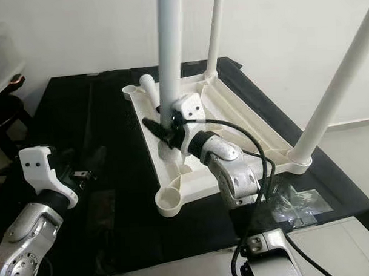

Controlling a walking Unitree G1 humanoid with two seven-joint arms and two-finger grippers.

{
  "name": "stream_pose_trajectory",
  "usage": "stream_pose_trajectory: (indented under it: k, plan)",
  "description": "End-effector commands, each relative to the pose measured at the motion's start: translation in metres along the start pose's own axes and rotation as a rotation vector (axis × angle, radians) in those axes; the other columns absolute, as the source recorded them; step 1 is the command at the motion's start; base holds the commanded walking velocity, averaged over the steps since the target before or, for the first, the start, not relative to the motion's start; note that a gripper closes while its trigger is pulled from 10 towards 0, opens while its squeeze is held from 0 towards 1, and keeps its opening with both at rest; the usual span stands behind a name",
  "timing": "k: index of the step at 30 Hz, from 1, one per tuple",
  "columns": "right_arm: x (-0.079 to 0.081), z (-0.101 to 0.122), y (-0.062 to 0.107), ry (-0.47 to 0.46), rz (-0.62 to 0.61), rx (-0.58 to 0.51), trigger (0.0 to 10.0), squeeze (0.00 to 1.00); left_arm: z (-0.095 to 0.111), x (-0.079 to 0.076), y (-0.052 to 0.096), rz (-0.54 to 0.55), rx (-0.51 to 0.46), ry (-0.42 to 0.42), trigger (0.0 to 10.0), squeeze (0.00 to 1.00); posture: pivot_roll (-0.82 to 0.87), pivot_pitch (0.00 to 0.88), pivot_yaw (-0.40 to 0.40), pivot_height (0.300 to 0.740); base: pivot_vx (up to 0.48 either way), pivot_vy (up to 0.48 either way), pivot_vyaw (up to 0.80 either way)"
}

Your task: Building children table

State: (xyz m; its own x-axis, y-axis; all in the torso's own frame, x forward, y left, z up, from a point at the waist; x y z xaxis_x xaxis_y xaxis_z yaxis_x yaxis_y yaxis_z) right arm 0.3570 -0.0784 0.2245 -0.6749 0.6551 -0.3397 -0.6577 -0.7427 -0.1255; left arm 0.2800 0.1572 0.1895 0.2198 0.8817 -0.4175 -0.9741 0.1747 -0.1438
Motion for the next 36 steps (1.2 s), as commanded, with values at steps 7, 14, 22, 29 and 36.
stream_pose_trajectory:
  k: [7, 14, 22, 29, 36]
  plan:
    - [0.009, 0.003, -0.001, -0.042, 0.063, -0.018, 10.0, 0.00, -0.004, -0.007, 0.005, -0.028, 0.015, 0.000, 10.0, 0.00, 0.00, 0.055, -0.020, 0.740, 0.000, 0.000, 0.00]
    - [0.021, 0.007, -0.002, -0.075, 0.134, -0.034, 10.0, 0.00, -0.005, -0.008, 0.009, -0.033, 0.010, 0.023, 10.0, 0.00, -0.01, 0.060, -0.015, 0.740, 0.000, 0.000, 0.00]
    - [0.038, 0.009, -0.001, -0.107, 0.192, -0.046, 10.0, 0.00, -0.006, -0.009, 0.012, -0.044, 0.004, 0.021, 10.0, 0.00, -0.01, 0.068, -0.008, 0.740, 0.000, 0.000, 0.00]
    - [0.033, -0.002, 0.003, -0.030, 0.197, 0.014, 10.0, 0.00, -0.005, -0.002, 0.010, -0.023, -0.001, -0.019, 10.0, 0.00, -0.01, 0.073, -0.005, 0.740, 0.000, 0.000, 0.00]
    - [0.027, 0.001, 0.004, -0.035, 0.183, 0.016, 10.0, 0.00, -0.006, -0.005, 0.014, -0.062, 0.015, -0.020, 10.0, 0.00, -0.01, 0.079, -0.002, 0.740, 0.000, 0.000, 0.00]
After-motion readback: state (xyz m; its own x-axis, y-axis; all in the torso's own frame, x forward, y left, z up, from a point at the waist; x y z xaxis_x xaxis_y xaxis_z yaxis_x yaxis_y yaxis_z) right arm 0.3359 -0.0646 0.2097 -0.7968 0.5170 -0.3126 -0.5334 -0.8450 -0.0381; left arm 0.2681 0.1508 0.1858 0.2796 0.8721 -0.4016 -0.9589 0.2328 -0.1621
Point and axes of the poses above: a point about 5 cm out from each wrist's last joint towards the gripper, its own y axis pointing back from the gripper into the wrist, its own z axis along the axis of the wrist's last joint, x = y × z, the point moved 3 cm from there along -y, pointing out of the wrist towards the gripper, and after that the axes turned 12 degrees about y, right-handed, at the moved point
